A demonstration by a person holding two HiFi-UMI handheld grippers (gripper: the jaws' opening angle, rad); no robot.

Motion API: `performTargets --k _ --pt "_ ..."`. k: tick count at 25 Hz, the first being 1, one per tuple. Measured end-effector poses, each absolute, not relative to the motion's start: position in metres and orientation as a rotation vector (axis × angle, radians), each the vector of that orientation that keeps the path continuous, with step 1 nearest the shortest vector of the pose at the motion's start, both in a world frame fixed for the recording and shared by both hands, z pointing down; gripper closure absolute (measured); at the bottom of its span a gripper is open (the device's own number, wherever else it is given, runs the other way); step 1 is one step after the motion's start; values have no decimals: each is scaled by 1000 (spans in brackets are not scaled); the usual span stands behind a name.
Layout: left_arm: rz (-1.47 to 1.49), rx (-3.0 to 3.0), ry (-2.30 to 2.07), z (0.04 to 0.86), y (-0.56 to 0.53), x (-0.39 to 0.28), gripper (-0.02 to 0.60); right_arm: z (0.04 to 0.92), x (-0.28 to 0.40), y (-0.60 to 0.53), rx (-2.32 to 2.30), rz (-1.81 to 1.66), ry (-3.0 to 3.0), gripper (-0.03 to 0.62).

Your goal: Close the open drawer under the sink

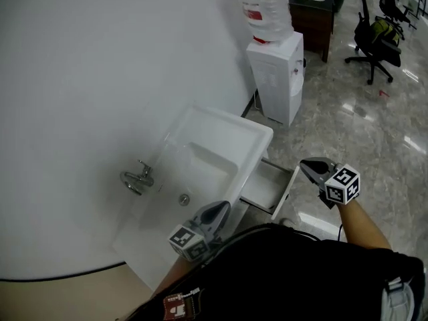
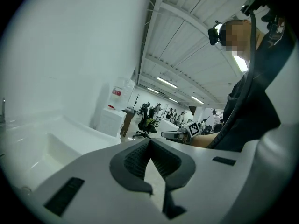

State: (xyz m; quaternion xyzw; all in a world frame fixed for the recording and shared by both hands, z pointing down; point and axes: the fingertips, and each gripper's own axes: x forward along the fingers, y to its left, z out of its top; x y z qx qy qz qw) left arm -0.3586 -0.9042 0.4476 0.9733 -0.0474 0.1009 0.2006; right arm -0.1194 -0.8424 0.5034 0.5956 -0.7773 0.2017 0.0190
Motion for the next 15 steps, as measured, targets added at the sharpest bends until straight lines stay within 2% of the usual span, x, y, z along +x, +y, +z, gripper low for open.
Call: performTargets --k 15 --pt "541 2568 11 543 -872 -336 583 641 -123 -830 1782 786 -2295 595"
